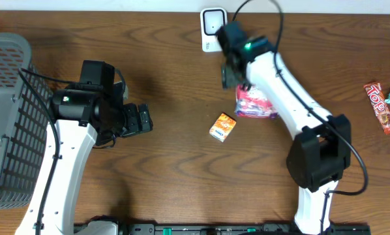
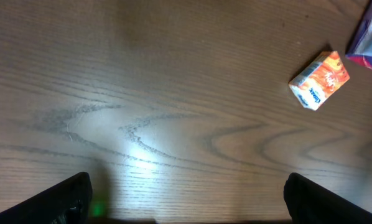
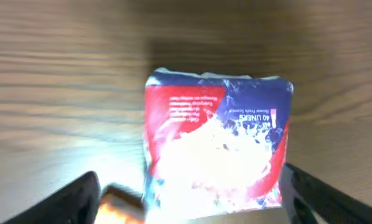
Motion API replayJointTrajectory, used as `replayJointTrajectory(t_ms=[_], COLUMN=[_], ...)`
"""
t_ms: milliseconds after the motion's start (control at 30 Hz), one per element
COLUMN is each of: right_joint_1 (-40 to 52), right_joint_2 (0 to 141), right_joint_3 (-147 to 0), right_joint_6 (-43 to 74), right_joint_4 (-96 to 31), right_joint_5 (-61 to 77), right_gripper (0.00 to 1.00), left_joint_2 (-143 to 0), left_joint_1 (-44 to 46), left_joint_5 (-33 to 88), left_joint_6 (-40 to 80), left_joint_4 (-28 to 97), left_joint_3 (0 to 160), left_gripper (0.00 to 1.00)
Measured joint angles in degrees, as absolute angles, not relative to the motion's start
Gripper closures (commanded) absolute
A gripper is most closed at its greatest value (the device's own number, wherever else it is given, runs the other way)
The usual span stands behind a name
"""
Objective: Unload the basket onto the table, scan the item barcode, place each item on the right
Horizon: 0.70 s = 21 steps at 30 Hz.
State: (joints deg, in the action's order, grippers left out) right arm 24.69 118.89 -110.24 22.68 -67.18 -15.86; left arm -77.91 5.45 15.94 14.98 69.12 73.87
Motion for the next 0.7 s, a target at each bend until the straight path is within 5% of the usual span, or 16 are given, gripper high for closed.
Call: replayJointTrajectory(t_ms=[267,533,700], right_joint_1=[13.7,4.3,2.0], right_joint_2=[118.9,118.9,119.0], right_joint_3=[-118.1,-104.5,-91.5], right_joint_6=[17.2,11.3,7.7], right_joint_4=[-78.3,-75.0,-62.5], right_joint_5=[-3.1,7.7,17.5], right_gripper=[0.02,0.04,0.2], left_joint_2=[-77.9,-77.9,-77.9], left_joint_1=[5.5,5.5,5.5], left_joint_5=[15.9,15.9,15.9], left_joint_6=[15.0,15.0,15.0], left_joint_4=[69.1,69.1,69.1], left_joint_3=[73.9,73.9,73.9], left_gripper=[0.02,0.02,0.02])
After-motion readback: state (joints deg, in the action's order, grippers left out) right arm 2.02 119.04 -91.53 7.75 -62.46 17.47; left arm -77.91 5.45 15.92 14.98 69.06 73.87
